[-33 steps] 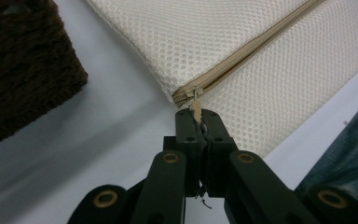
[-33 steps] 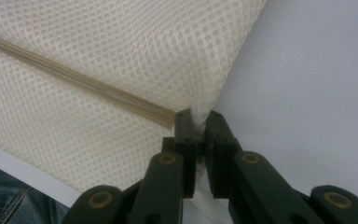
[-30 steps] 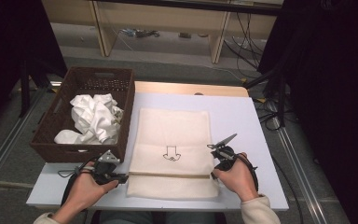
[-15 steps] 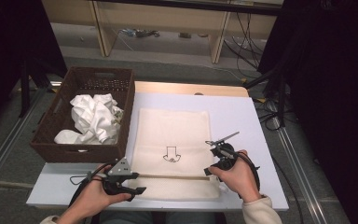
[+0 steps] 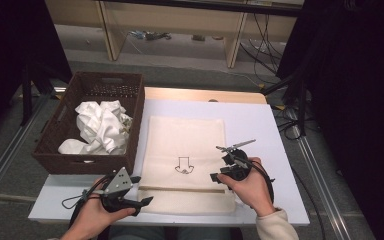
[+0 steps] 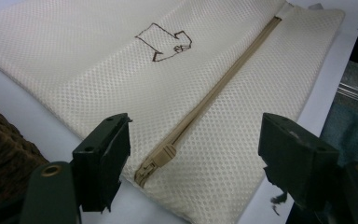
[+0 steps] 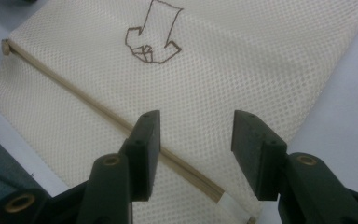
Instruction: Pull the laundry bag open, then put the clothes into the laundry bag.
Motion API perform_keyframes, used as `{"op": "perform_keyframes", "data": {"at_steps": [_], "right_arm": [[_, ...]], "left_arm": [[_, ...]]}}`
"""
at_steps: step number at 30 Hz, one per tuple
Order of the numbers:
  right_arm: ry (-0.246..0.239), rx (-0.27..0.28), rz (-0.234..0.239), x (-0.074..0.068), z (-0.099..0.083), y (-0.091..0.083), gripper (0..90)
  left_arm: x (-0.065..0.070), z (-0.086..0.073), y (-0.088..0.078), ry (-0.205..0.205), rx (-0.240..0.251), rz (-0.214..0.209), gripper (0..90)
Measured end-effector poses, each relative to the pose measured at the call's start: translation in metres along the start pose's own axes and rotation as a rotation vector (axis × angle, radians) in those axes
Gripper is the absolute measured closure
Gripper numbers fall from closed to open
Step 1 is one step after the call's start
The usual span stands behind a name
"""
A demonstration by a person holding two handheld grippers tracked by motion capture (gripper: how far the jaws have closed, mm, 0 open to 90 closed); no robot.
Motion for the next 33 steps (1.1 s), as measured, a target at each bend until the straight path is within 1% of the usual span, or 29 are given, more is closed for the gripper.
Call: {"op": "perform_keyframes", "data": {"at_steps": [2,3,4,5,6,8,10,11,12,13,14,15,16,17,18,20,21,22,23,24,25,26,27,28,29,30,31,32,33], "right_arm": [[-0.003,0.002,0.006,-0.001,0.000,0.000,54.1],[0.017,-0.005,0.009,-0.003,-0.001,-0.001,54.2],[0.029,-0.015,0.007,-0.004,-0.001,-0.001,54.2],[-0.020,0.009,0.006,0.000,0.001,0.000,54.2],[-0.018,0.013,-0.001,0.000,0.001,0.000,54.2],[-0.019,0.014,0.000,0.000,0.001,-0.001,54.2],[-0.016,0.013,0.001,0.000,0.001,-0.001,54.3],[-0.006,0.010,0.011,-0.002,0.001,-0.001,54.3],[-0.006,0.008,0.012,-0.003,0.001,-0.001,54.3],[-0.007,0.017,0.008,-0.003,0.001,0.000,54.4],[-0.017,0.007,0.017,-0.004,0.001,0.000,54.6],[-0.014,0.007,0.016,-0.005,0.001,-0.001,55.2],[-0.024,0.009,0.026,-0.006,0.001,-0.001,57.1],[-0.048,0.019,0.022,-0.006,0.002,-0.001,59.0],[-0.063,0.019,0.023,-0.006,0.002,-0.001,60.7],[-0.072,0.017,0.025,-0.007,0.002,0.002,64.3],[-0.084,0.019,0.022,-0.008,0.002,0.004,66.7],[-0.088,0.010,0.019,-0.012,0.002,0.007,72.8],[-0.088,0.010,0.019,-0.012,0.002,0.007,72.8],[-0.087,0.012,0.019,-0.013,0.003,0.008,75.2],[-0.097,0.007,0.027,-0.016,0.004,0.009,77.3],[-0.113,0.008,0.032,-0.018,0.005,0.011,78.6],[-0.125,0.004,0.032,-0.020,0.006,0.013,80.3],[-0.125,-0.010,0.047,-0.028,0.007,0.018,84.2],[-0.125,-0.010,0.047,-0.028,0.007,0.018,84.2],[-0.141,-0.017,0.051,-0.030,0.007,0.021,85.9],[-0.147,-0.028,0.055,-0.034,0.008,0.023,87.4],[-0.170,-0.043,0.057,-0.042,0.008,0.028,89.4],[-0.170,-0.043,0.057,-0.042,0.008,0.028,89.4]], "left_arm": [[-0.001,-0.001,0.000,0.006,-0.009,0.002,24.7],[0.000,-0.001,0.000,0.011,-0.013,-0.002,24.7],[0.000,-0.001,0.001,0.006,-0.006,-0.005,24.8],[0.000,-0.002,0.001,0.014,-0.006,-0.002,24.8],[0.001,-0.001,0.002,0.012,0.002,-0.007,24.8],[0.002,0.000,0.001,0.001,0.003,-0.005,24.7],[0.002,0.000,0.000,0.000,0.004,-0.010,24.7],[0.000,-0.001,-0.001,0.014,-0.015,-0.001,24.6],[0.001,0.000,0.000,-0.005,0.000,0.000,24.6],[0.000,0.000,0.000,0.002,0.000,0.003,24.5],[0.000,0.002,0.000,-0.004,0.016,0.003,24.3],[0.000,0.002,0.000,0.009,0.016,-0.006,24.0],[-0.001,0.002,0.000,0.006,0.016,0.003,24.0],[-0.001,0.001,0.000,-0.010,0.010,0.009,24.0],[-0.001,0.001,0.001,-0.012,0.012,0.008,24.2],[-0.001,0.001,0.001,-0.011,0.017,0.006,24.5],[-0.002,0.001,0.001,-0.018,0.007,0.014,24.8],[-0.002,0.002,0.001,-0.026,0.018,0.008,26.0],[-0.002,0.002,0.001,-0.033,0.024,0.013,26.0],[-0.003,0.003,0.002,-0.027,0.039,0.010,26.4],[-0.003,0.003,0.001,-0.026,0.032,0.006,27.2],[-0.002,0.004,0.001,-0.062,0.049,0.000,27.8],[-0.001,0.006,0.001,-0.074,0.059,-0.006,28.4],[-0.002,0.006,0.001,-0.059,0.055,0.005,28.9],[-0.003,0.006,0.001,-0.050,0.057,0.007,28.9],[-0.003,0.005,0.000,-0.048,0.049,0.009,29.0],[-0.002,0.006,0.001,-0.056,0.061,0.002,29.1],[-0.002,0.006,0.002,-0.059,0.067,0.004,29.4],[-0.002,0.006,0.001,-0.058,0.061,0.001,29.4]]}}
Point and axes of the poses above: each handheld gripper's, and its own axes: y roughly forward along the jaws, z roughly out of its top, x roughly to its right, the point moved 8 cm from there along y, roughly forward along the jaws, and after that the axes turned 4 degrees about -x, right-handed, at the moved point
